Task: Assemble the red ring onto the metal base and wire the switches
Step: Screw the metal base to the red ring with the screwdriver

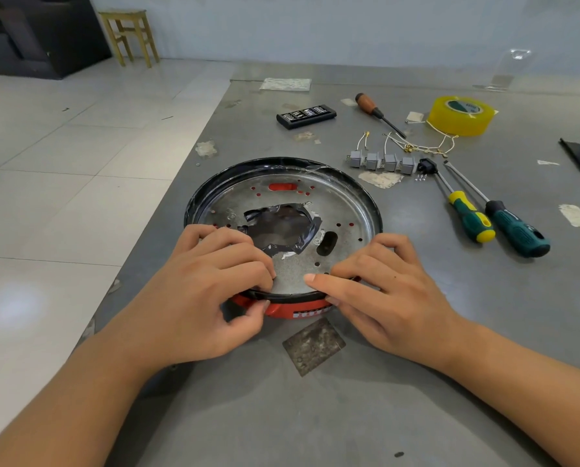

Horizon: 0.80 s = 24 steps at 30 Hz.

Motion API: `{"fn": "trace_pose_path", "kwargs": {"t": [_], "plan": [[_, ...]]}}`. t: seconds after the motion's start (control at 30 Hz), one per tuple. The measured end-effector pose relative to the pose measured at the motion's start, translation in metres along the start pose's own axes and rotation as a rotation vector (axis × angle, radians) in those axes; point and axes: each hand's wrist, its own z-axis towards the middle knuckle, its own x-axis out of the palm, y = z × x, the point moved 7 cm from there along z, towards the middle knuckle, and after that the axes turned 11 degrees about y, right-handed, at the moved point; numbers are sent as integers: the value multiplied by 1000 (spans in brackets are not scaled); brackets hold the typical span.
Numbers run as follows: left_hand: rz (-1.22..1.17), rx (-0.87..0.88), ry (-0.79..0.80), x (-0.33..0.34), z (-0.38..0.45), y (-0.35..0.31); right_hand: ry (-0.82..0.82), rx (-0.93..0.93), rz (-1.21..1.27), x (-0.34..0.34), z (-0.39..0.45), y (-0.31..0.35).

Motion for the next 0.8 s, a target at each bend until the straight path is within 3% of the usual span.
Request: {"fn": "trace_pose_path", "kwargs": {"t": [0.23,0.4,0.57,0.67,0.8], "plan": [[35,3,16,6,1,2,52,-2,49,-2,-2,-4],[102,-18,-54,9,3,-1,-43,482,117,-17,-13,-78],[211,-44,-129,11,7,-10,209,859,-19,-10,-22,-160],[240,-46,-158,13,9,-12,388,957,-58,-1,-14,-195],[277,-68,-186,18,14,-11,490,1031,-95,12,-4,-224]]}}
